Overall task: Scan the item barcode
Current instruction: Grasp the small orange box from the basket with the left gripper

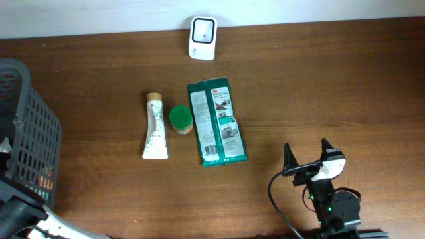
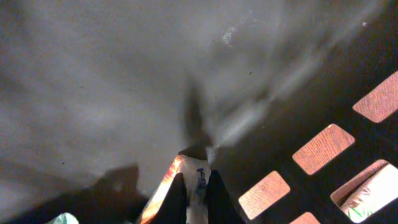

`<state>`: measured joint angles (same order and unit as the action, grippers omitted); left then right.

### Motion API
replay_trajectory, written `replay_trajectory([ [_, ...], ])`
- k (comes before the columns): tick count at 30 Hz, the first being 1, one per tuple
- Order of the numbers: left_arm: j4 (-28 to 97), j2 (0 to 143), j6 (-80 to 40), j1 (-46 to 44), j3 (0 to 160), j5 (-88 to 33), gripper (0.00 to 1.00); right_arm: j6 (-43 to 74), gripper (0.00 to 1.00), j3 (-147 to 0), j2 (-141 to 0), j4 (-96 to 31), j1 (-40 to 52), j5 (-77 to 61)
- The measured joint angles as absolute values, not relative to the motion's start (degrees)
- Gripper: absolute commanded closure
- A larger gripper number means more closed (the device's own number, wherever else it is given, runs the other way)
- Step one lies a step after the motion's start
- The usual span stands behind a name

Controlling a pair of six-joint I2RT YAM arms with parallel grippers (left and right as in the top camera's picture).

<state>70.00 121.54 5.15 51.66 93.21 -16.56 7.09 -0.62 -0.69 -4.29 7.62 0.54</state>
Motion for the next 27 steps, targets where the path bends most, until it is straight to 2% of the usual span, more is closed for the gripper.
replay_trajectory([
  [5, 74.83, 121.99, 4.03, 51.66, 97.51, -16.34, 1.00, 7.09, 0.02, -0.62, -0.69, -4.27, 7.62, 0.54],
  [12, 88.14, 122.37, 3.44, 47.62, 125.51, -16.14, 1.00, 7.11, 0.02, -0.62, -0.67, -4.27, 7.62, 0.54],
  [21, 94.30, 121.93, -4.08, 31.35, 159.68, -12.60, 1.00, 7.09, 0.02, -0.62, -0.69, -4.27, 7.62, 0.56],
  [27, 96.49, 120.75, -7.25, 19.44, 166.84, -8.27, 1.00, 7.09, 0.02, -0.62, -0.69, -4.27, 7.62, 0.54],
])
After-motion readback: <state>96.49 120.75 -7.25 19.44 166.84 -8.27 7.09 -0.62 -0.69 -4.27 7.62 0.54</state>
